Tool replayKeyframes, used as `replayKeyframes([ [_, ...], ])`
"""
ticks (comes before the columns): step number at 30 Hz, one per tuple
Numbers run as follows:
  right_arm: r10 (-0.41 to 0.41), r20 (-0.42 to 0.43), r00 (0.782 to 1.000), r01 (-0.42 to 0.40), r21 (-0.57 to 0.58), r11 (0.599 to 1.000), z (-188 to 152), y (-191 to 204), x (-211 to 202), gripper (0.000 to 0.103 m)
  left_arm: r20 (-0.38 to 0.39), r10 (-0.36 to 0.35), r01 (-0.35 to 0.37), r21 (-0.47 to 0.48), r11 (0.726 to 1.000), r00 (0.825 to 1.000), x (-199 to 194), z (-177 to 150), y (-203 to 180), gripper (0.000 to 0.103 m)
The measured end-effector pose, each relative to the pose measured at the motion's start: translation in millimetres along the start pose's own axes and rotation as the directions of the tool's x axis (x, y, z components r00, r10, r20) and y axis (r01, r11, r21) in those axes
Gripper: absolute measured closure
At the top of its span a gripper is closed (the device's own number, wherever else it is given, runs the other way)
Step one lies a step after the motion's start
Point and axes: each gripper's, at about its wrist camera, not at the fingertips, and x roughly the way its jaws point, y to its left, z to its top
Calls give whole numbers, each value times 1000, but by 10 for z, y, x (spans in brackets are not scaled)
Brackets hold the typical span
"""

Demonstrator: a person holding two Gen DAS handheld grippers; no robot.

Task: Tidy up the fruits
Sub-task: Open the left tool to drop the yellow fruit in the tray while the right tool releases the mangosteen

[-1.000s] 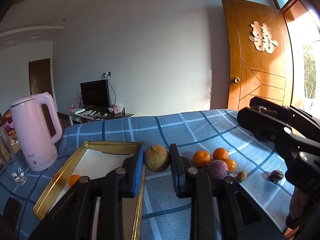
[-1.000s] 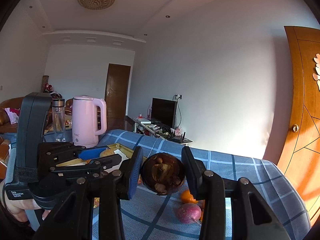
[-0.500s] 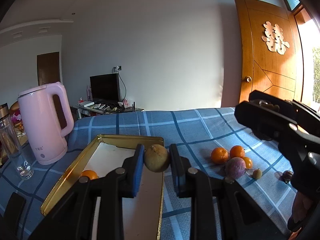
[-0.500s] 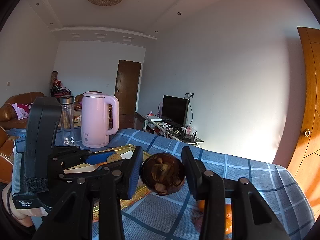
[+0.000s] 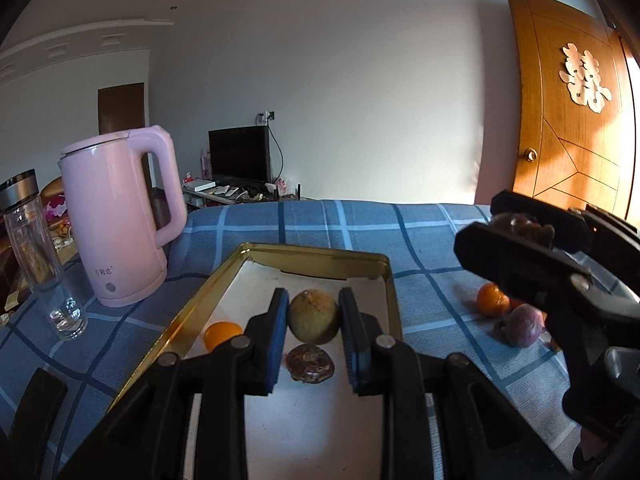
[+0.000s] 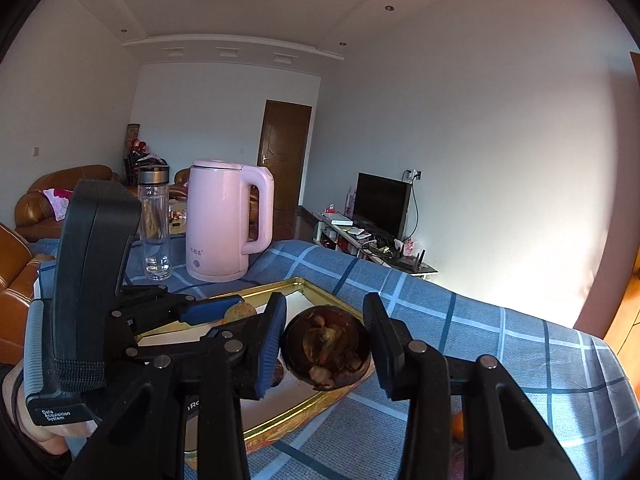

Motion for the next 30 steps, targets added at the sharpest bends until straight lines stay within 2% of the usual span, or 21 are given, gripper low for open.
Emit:
replayKeyframes([
  [16, 89, -100, 991, -91, -7, 996, -122, 357, 575, 61, -102, 92, -98, -57, 994, 991, 268, -149, 553, 76],
  [30, 145, -240, 960, -140, 42, 989, -405, 481, 987, 61, -177, 106, -117, -53, 992, 979, 414, -252, 655, 76],
])
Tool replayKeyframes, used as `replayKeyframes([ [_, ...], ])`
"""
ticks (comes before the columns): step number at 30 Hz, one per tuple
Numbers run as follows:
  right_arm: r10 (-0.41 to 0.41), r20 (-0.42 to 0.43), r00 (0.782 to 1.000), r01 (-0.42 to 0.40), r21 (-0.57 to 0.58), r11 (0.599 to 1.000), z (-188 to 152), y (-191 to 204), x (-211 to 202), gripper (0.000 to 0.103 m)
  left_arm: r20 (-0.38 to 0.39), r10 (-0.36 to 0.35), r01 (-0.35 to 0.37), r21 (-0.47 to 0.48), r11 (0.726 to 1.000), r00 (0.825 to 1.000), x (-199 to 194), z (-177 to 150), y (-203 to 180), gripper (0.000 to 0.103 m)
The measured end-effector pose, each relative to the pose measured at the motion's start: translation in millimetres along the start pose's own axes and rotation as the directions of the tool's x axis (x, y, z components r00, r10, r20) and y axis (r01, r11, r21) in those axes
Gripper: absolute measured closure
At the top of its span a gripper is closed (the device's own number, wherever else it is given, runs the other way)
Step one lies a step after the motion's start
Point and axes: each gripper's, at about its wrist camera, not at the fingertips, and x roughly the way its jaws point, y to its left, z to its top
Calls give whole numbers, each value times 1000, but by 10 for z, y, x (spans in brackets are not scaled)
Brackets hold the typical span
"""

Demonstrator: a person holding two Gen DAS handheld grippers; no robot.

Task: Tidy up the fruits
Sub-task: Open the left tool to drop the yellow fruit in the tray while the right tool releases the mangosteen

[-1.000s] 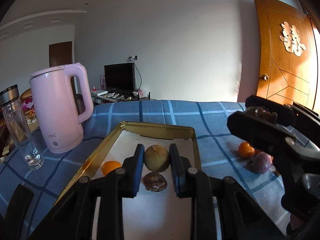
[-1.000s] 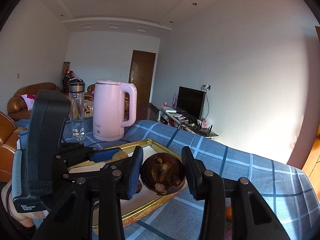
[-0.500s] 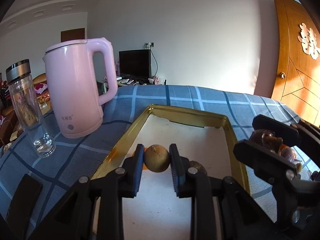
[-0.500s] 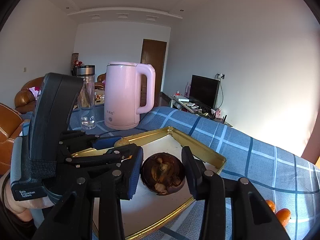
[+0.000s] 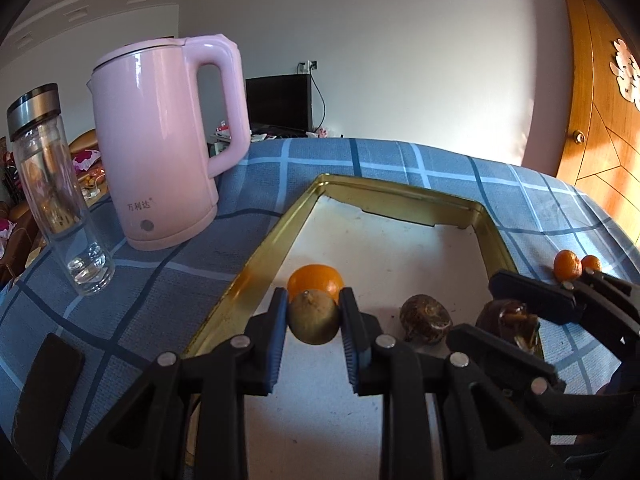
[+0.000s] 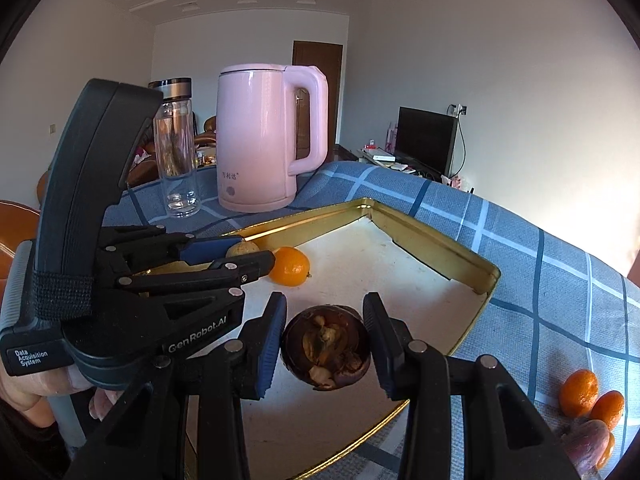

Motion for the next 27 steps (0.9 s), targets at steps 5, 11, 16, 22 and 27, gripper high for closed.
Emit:
replayKeyframes([
  [5, 19, -26, 999, -19, 17, 1000, -27, -16, 60, 61, -9, 7, -7, 6, 1000, 1000, 7, 1, 1, 76],
  [11, 26, -48, 999, -25, 27, 999, -35, -32, 102, 61, -20, 8, -8, 8, 1000, 1000, 28, 4, -1, 76],
  [16, 30, -53, 998, -29, 30, 999, -31, -28, 107, 60, -21, 10, -10, 6, 1000, 1000, 28, -11, 3, 75],
  [22, 29, -53, 998, -26, 49, 998, -32, -64, 104, 53, -18, 11, -11, 1, 1000, 1000, 13, -22, 7, 68],
  [27, 16, -27, 1000, -14, 81, 997, -43, -128, 50, 39, 0, 25, -25, -29, 999, 1000, -36, -28, 54, 40],
])
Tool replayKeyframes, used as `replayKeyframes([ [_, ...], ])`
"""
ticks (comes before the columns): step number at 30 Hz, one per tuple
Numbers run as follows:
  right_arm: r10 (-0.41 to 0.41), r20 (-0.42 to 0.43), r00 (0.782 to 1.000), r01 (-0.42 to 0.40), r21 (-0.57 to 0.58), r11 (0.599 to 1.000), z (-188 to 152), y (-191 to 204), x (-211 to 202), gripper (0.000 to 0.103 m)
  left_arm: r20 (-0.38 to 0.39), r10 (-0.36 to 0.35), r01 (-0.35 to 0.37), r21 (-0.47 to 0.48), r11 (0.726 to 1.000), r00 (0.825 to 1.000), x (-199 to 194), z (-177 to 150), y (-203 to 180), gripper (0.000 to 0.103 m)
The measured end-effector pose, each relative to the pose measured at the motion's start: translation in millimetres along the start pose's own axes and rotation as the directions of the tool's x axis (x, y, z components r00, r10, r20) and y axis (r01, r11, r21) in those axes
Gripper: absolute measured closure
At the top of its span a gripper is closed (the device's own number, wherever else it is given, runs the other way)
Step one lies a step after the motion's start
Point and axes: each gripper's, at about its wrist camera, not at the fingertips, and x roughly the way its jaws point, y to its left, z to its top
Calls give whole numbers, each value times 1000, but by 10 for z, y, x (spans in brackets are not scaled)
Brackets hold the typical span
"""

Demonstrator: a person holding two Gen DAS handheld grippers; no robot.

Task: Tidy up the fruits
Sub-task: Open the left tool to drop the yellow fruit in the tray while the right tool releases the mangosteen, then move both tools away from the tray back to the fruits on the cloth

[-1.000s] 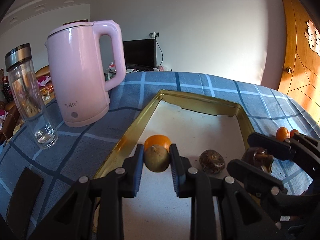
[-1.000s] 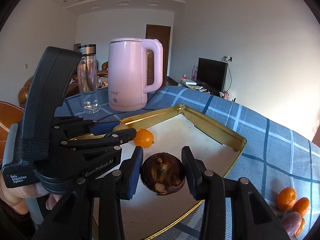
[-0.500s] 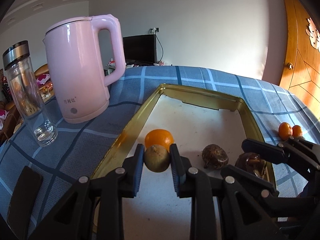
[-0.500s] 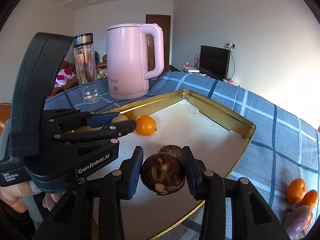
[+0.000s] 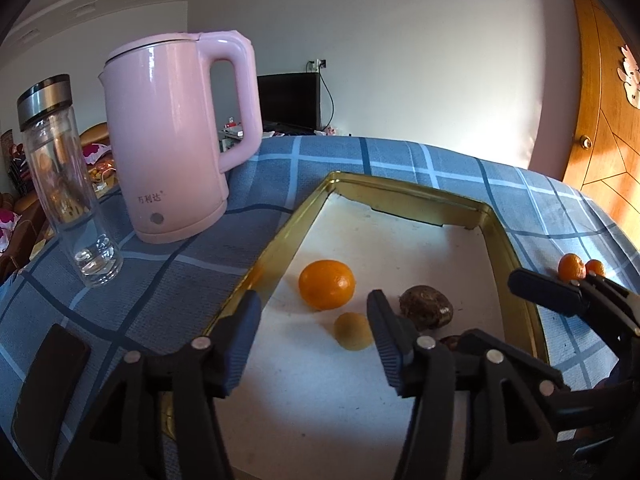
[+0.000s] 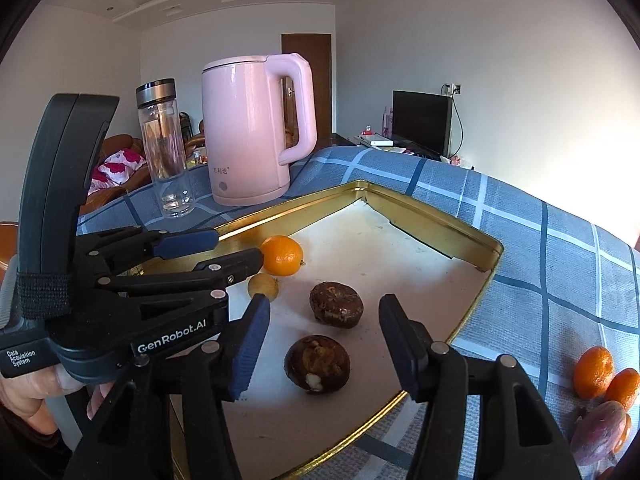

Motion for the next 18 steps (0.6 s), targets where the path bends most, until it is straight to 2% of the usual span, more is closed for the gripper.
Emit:
replayKeyframes([
  [3, -11, 26, 1000, 11, 17, 1000, -14, -29, -65, 33, 4, -13, 13, -2, 1000, 1000, -22, -2, 4, 36],
  [7, -37, 54, 998, 34, 49, 998, -37, -94, -145, 30, 7, -18, 18, 1, 1000, 1000, -41, -7, -27, 31],
  [12, -76, 70, 995, 69, 97, 993, -73, -213, -237, 29, 10, -18, 18, -7, 1000, 1000, -60, 1, -46, 25],
  [18, -144, 66, 987, 135, 128, 983, -120, -327, -348, 29, 25, -43, 42, 21, 999, 999, -167, 37, -189, 23],
])
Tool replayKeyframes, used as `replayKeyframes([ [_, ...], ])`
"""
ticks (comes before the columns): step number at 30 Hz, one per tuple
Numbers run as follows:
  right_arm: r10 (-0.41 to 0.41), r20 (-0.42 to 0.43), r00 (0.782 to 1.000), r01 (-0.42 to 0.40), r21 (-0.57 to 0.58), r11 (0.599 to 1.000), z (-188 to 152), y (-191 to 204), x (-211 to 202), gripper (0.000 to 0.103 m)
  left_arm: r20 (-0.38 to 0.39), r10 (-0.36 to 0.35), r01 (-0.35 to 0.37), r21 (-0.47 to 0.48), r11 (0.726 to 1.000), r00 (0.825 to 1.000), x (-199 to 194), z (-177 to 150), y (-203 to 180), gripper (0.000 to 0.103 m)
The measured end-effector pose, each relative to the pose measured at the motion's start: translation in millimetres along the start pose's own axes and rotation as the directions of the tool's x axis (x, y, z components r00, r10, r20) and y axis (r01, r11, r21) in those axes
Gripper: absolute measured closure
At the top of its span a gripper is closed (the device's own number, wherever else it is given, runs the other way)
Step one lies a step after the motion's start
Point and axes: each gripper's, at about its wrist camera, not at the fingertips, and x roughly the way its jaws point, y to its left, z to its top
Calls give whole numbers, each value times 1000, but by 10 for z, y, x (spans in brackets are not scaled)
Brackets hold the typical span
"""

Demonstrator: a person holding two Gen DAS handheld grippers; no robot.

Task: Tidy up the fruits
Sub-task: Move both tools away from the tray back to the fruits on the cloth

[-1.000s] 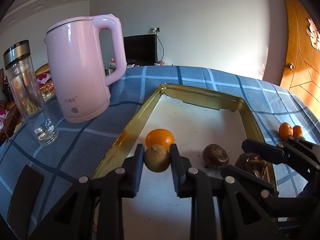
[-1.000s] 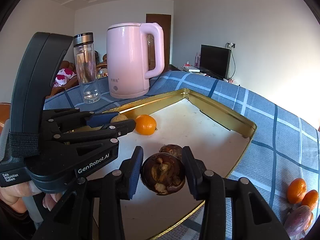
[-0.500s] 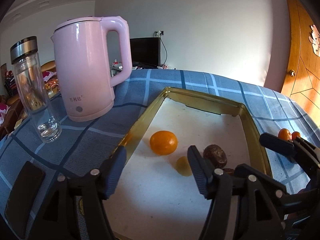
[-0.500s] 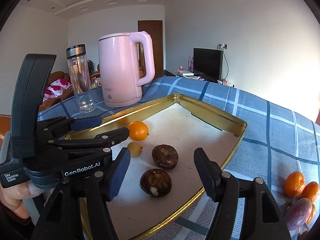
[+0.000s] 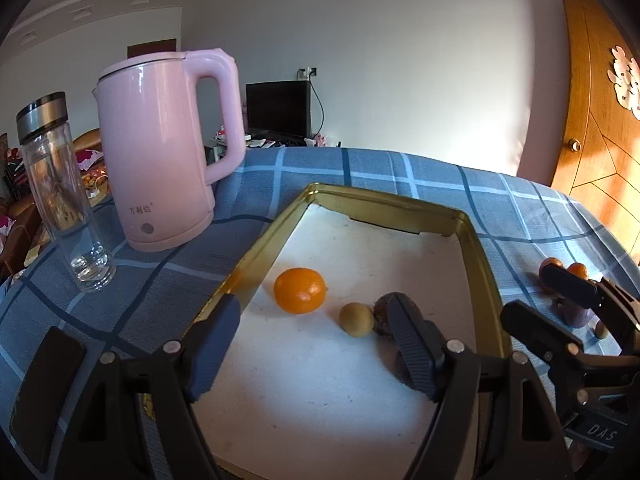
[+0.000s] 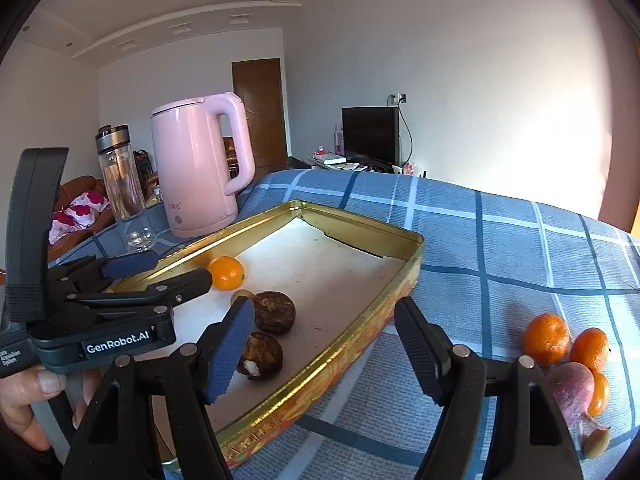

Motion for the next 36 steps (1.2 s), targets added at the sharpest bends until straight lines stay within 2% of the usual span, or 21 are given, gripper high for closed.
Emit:
replayKeyframes([
  [4, -46, 4, 999, 46, 2, 999, -66, -108, -188, 29, 31, -25, 24, 35, 999, 999, -134, 42, -192, 12],
  [8, -110, 11, 994, 110, 15, 994, -160, -313, -455, 29, 40, -87, 83, 84, 993, 995, -254, 78, -482, 9],
  [12, -209, 9, 978, 208, 57, 976, -298, -608, -761, 29, 46, -142, 134, 150, 980, 989, -328, 91, -846, 6],
  [19, -400, -24, 916, 399, 161, 903, -585, -1242, -1303, 29, -1, -240, 232, 272, 934, 971, -325, 20, -1560, 5],
  [23, -490, -72, 868, 493, 222, 841, -744, -1588, -1515, 29, -44, -280, 280, 317, 906, 959, -263, -15, -1924, 5],
  [27, -528, -122, 840, 540, 283, 793, -881, -1882, -1644, 29, -88, -297, 309, 341, 888, 951, -153, -36, -2229, 5],
  [30, -534, -155, 831, 555, 295, 778, -968, -1985, -1671, 29, -136, -314, 342, 345, 874, 940, -62, -63, -2409, 5],
  [33, -520, -193, 832, 555, 307, 773, -1040, -2056, -1644, 29, -178, -329, 372, 341, 863, 927, 22, -94, -2543, 5],
  [36, -506, -193, 841, 541, 331, 773, -1057, -2084, -1666, 29, -171, -304, 347, 355, 868, 937, 113, -130, -2650, 5],
])
